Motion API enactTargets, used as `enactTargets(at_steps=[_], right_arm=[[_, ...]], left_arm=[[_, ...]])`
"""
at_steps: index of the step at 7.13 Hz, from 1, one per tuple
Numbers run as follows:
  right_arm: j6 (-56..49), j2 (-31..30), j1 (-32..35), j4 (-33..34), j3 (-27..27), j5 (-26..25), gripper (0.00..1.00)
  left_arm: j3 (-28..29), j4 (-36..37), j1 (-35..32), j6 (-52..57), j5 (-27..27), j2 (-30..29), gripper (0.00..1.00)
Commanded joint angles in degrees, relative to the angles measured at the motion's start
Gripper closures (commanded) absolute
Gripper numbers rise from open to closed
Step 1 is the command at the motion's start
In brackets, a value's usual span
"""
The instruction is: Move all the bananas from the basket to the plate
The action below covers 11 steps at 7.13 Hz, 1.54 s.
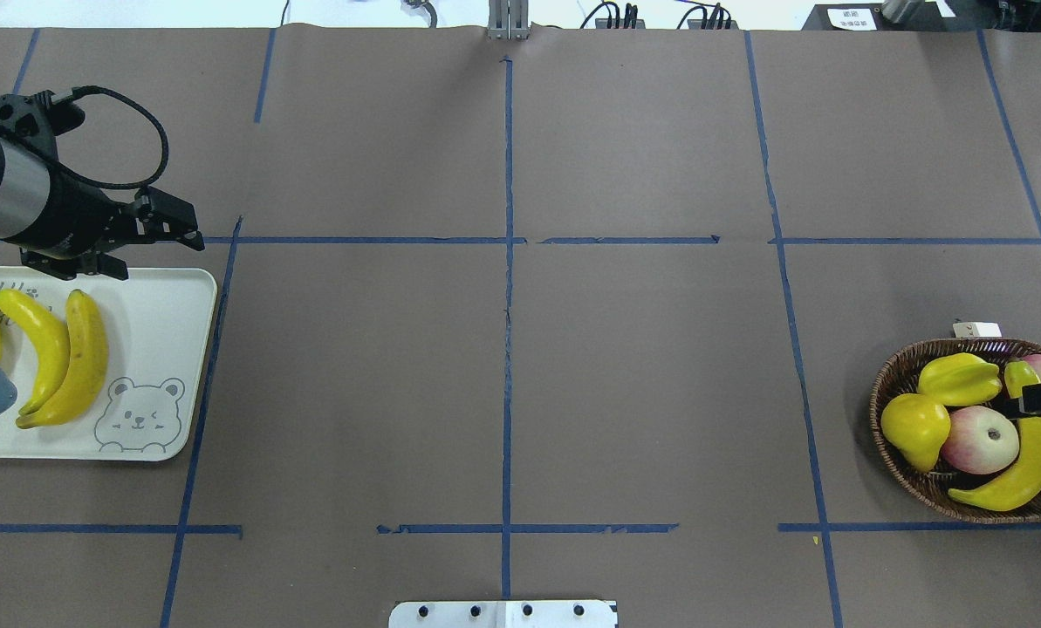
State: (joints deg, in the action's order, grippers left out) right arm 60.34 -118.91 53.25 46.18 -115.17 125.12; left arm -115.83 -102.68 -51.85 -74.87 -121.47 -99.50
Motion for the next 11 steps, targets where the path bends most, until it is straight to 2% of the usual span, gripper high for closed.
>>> enactTargets(at_steps=[1, 4, 7, 8, 9, 10, 11], right_arm=[[-1.6, 1.5, -0.2, 0.0, 3.5, -0.4, 0.00], [-1.5, 4.5, -0.1, -0.2, 7.7, -1.0, 0.00], [-1.5, 4.5, -0.2, -0.2, 9.2, -1.2, 0.01], [-1.5, 4.6, -0.2, -0.2, 9.1, -1.2, 0.14], [-1.4, 4.6, -0.1, -0.3, 9.0, -0.9, 0.54], [-1.4, 4.6, 0.0, -0.3, 8.8, -0.5, 0.80], [-1.5, 4.5, 1.1, -0.3, 8.5, -0.2, 0.92]], left_arm=[[0.0, -0.1, 0.1, -0.1, 0.0, 0.0, 0.01], [0.0, -0.1, 0.2, -0.1, 0.0, -0.1, 0.01], [0.0, -0.1, 0.3, 0.0, 0.2, 0.0, 0.01], [0.0, -0.1, 0.3, 0.0, 0.2, 0.1, 0.01], [0.0, -0.1, 0.3, 0.0, 0.2, 0.1, 0.01], [0.0, -0.1, 0.3, 0.0, 0.3, 0.2, 0.01], [0.0, -0.1, 0.3, 0.0, 0.4, 0.3, 0.01]])
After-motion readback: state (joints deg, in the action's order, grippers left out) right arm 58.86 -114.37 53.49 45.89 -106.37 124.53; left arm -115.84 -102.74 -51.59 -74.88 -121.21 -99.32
